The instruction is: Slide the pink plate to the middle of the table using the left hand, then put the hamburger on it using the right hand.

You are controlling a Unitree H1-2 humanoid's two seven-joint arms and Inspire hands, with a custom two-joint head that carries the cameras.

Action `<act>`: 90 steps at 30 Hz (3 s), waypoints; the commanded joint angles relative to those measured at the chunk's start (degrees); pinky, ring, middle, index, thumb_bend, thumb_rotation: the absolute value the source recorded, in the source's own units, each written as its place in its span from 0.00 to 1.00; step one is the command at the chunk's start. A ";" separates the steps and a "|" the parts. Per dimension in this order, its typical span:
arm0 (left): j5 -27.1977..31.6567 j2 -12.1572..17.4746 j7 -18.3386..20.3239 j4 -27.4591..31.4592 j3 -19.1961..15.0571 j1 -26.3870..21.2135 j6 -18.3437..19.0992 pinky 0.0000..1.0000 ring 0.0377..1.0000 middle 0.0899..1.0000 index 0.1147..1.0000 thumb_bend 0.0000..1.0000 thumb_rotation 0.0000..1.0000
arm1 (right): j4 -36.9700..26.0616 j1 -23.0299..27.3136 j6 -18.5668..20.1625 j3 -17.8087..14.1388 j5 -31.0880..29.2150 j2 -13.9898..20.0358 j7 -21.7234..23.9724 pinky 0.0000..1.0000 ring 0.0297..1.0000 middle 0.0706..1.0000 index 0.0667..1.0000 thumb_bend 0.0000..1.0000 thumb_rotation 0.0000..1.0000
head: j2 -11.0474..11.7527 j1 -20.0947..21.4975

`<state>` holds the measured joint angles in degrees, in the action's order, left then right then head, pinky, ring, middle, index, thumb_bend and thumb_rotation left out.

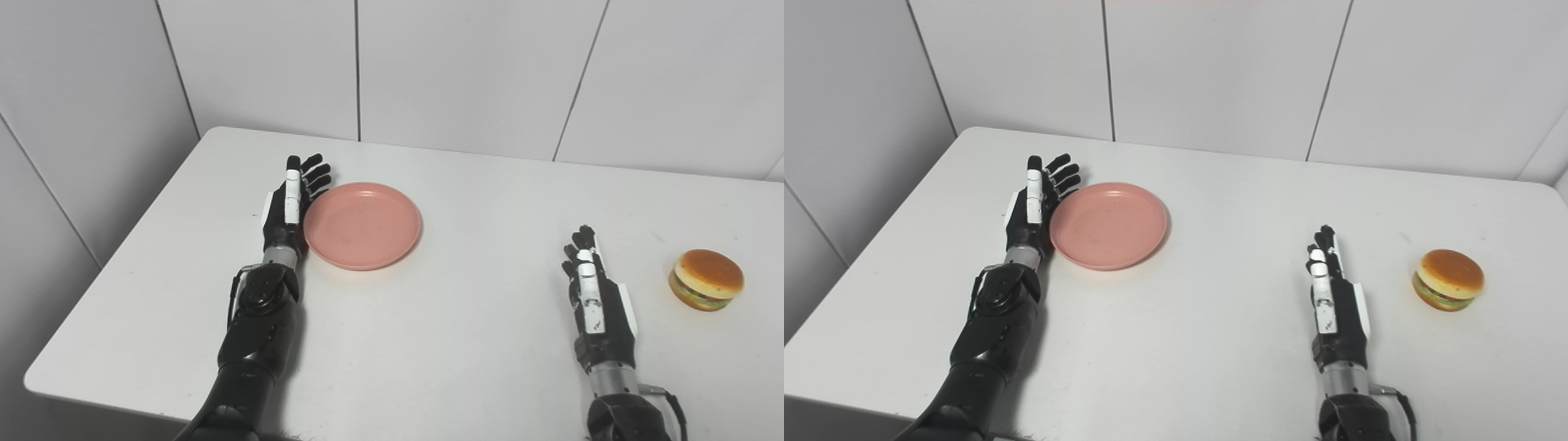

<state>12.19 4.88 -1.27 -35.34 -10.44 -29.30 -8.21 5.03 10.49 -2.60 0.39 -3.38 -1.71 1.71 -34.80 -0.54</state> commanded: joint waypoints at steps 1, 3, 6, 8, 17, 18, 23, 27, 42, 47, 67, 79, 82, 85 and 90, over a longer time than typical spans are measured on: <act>-0.07 -0.59 0.17 1.90 0.52 -0.25 2.28 0.79 0.80 0.77 0.74 0.91 1.00 | 0.27 1.01 -1.04 0.46 0.23 -0.71 0.01 0.99 0.98 1.00 1.00 0.53 0.95 | 0.01 0.21; 0.59 -1.24 1.14 3.43 0.79 0.41 2.97 0.81 0.81 0.78 0.75 0.89 1.00 | 0.42 1.13 -1.02 0.74 0.50 -0.93 -0.16 0.99 0.99 1.00 1.00 0.53 0.95 | -0.10 1.50; 0.59 -2.09 1.20 5.57 1.13 1.11 4.97 0.82 0.82 0.79 0.76 0.87 1.00 | 1.16 1.51 -1.50 1.00 0.78 -1.36 -0.40 0.99 0.99 1.00 1.00 0.54 0.95 | -0.38 4.60; 0.17 -2.55 1.67 5.69 1.62 1.37 4.68 0.82 0.82 0.79 0.76 0.87 1.00 | 2.26 1.99 -2.61 1.13 1.03 -1.59 -0.45 0.99 0.99 1.00 1.00 0.53 0.96 | -0.63 5.89; -0.24 -3.45 4.77 6.35 4.51 3.48 3.60 0.80 0.82 0.80 0.77 0.89 1.00 | 5.03 3.01 -4.79 1.51 1.90 -2.63 -0.88 1.00 0.99 1.00 0.99 0.56 0.97 | -1.17 11.68; -0.31 -3.55 4.83 6.47 4.62 3.60 3.56 0.80 0.82 0.80 0.76 0.88 1.00 | 5.11 3.07 -4.73 1.50 1.87 -2.72 -0.90 1.00 0.99 1.00 0.99 0.57 0.97 | -1.21 11.95; -0.43 -4.85 5.66 8.65 6.23 4.85 4.89 0.82 0.83 0.81 0.77 0.88 1.00 | 4.74 3.20 -3.84 1.70 1.76 -3.20 -0.98 1.00 0.99 1.00 0.99 0.55 0.97 | -1.44 12.97; -0.80 -5.59 5.96 10.83 7.57 5.71 6.17 0.85 0.84 0.82 0.78 0.88 1.00 | 4.50 3.27 -3.35 1.56 1.35 -3.42 -1.01 1.00 1.00 1.00 1.00 0.55 0.95 | -1.89 13.23; -2.30 -7.83 6.97 14.78 11.32 7.89 8.26 0.89 0.88 0.84 0.81 0.87 1.00 | 3.58 3.01 -3.81 1.83 2.23 -2.08 -0.84 1.00 0.99 1.00 0.99 0.56 0.98 | -3.12 12.95; -3.00 -8.79 6.47 14.10 11.66 8.08 7.41 0.84 0.85 0.82 0.78 0.85 1.00 | 4.06 2.94 -4.38 1.70 2.44 -1.50 -0.81 1.00 0.99 1.00 1.00 0.57 0.98 | -2.05 12.29; -3.84 -11.74 6.78 9.30 11.65 7.09 3.57 0.88 0.87 0.85 0.81 0.85 1.00 | -8.12 6.30 3.22 -1.18 15.26 9.33 -3.50 0.93 0.96 0.96 0.99 0.62 0.71 | -0.70 11.02; -3.98 -11.56 6.69 9.84 11.10 6.90 3.92 0.87 0.88 0.85 0.81 0.86 1.00 | -10.64 13.39 7.96 -0.96 20.51 22.95 2.59 0.90 0.94 0.94 0.96 0.76 0.61 | -0.77 14.19; -3.75 -11.43 6.82 10.11 10.87 7.03 3.98 0.87 0.88 0.85 0.82 0.85 1.00 | -11.24 14.69 9.18 0.11 24.19 25.39 3.77 0.87 0.93 0.94 0.94 0.78 0.61 | -0.77 15.48; -3.48 -11.23 7.15 10.56 10.70 7.24 4.16 0.86 0.88 0.86 0.82 0.84 1.00 | -11.48 15.84 11.23 0.96 26.89 27.56 5.64 0.85 0.92 0.94 0.94 0.78 0.60 | -0.91 16.32; -3.85 -10.51 7.07 11.98 10.66 7.77 4.76 0.86 0.87 0.84 0.81 0.85 1.00 | -12.35 17.33 16.77 1.66 29.84 30.92 10.27 0.81 0.91 0.94 0.92 0.79 0.57 | -0.95 18.99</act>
<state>8.43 -6.54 5.67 -23.96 0.57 -21.93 -4.31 -5.45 25.04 11.96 2.59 25.64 27.07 11.14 -36.03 17.30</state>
